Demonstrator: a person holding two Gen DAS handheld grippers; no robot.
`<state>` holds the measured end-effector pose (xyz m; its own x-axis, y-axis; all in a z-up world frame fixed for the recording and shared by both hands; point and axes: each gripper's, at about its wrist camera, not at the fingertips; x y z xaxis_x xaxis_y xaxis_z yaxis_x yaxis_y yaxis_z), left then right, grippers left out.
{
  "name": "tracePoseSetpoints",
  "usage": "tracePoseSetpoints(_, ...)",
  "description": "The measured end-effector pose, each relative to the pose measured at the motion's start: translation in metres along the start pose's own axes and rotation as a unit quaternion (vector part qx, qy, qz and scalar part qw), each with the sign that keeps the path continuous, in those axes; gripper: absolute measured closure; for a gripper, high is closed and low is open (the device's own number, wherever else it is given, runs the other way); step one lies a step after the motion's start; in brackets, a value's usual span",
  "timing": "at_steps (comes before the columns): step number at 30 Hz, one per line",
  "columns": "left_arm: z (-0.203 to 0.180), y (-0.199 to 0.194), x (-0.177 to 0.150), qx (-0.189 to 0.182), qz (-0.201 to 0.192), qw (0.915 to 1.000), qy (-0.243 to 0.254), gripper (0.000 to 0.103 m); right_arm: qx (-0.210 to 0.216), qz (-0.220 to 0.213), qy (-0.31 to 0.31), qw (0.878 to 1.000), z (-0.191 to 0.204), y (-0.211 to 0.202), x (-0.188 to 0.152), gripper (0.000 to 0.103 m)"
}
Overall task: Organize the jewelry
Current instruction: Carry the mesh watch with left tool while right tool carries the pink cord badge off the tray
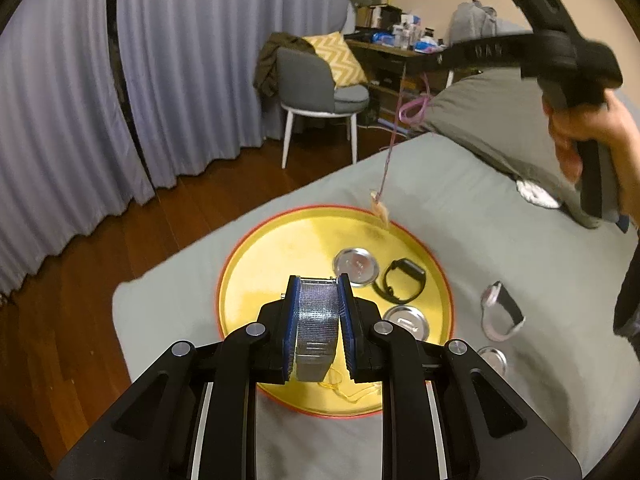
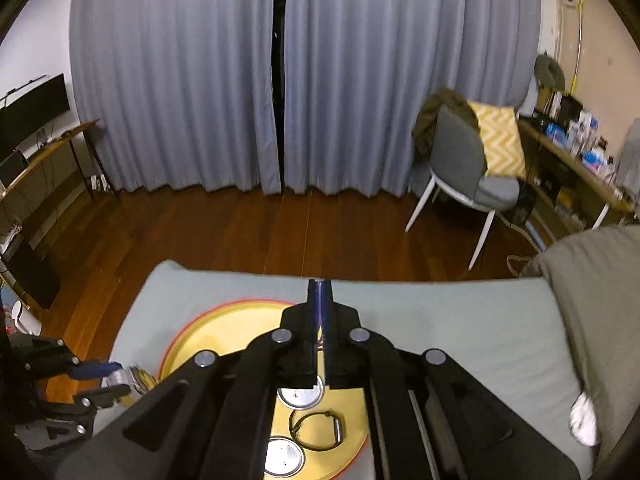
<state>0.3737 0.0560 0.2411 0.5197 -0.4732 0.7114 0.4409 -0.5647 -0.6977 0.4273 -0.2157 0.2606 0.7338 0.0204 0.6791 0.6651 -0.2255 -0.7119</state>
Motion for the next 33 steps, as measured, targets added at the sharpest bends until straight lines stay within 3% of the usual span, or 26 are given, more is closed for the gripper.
tracePoseSetpoints(7,-0.017,-0.033,0.003,-0.004,-0.015,0.9999,0.003,0.085,0.000,-0.053,-0.004,0.999,0.000,-0.066,0.014,0.101)
tracePoseSetpoints(19,-0.059,-0.082,-0.010,-0.017,-0.018,0.9996,0.014,0.085,0.024,-0.119,-0.038,0.992,0.027,-0.165,-0.007,0.101)
tracePoseSetpoints(26,-0.092,-0.098,-0.032,-0.036,-0.003,0.9989,0.031,0.085,0.038,-0.128,-0.041,0.990,0.031,-0.202,-0.039,0.101)
tracePoseSetpoints(33,-0.120,-0.102,-0.063,-0.046,0.011,0.9976,0.051,0.085,0.055,-0.099,-0.048,0.992,0.032,-0.214,-0.078,0.101)
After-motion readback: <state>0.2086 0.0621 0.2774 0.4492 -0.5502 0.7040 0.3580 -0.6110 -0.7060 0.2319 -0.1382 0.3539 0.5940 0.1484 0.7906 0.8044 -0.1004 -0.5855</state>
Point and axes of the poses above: each gripper's, at about its wrist camera, not at the fingertips, and y roughly the way its jaws point, z to its left, x to its top, and after that the axes turned 6 degrees about -y, right-handed
